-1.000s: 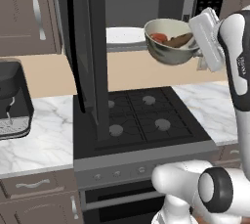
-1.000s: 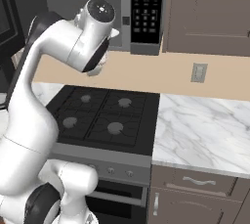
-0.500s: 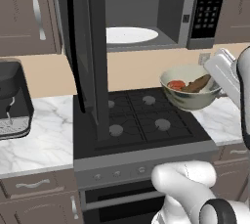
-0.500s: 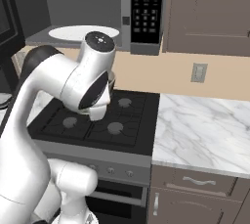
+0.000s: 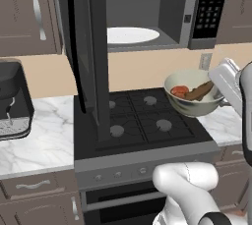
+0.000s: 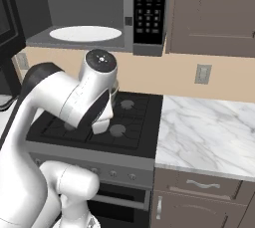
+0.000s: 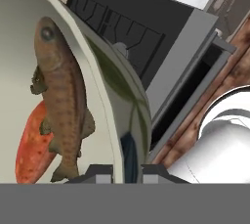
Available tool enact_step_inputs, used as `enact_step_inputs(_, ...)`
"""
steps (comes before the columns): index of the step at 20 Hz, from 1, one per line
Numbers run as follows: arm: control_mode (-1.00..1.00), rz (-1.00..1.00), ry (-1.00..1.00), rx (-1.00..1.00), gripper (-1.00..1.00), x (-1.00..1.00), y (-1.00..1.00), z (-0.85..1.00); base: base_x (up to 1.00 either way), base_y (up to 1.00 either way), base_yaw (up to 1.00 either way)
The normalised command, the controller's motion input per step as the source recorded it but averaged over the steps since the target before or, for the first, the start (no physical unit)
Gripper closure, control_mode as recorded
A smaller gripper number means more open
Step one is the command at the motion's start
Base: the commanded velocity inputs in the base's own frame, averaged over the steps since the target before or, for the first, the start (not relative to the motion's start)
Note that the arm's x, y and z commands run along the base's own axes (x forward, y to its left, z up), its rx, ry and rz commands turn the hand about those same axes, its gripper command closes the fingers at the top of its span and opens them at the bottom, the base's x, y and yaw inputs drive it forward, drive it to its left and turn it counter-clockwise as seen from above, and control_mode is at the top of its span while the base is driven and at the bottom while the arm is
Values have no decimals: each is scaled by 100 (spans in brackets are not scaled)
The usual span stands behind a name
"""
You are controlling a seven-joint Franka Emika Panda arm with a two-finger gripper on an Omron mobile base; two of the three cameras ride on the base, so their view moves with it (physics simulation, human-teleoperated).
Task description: The microwave is finished heating the fish and sweet potato. Take the bowl containing the food and place it on the dining counter.
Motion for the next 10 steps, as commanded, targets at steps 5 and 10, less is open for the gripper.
enact_step_inputs(5,-100,0,0,0,100,0,0,0,0,0,0)
enact_step_inputs(10,-100,0,0,0,100,0,-5,0,0,0,0)
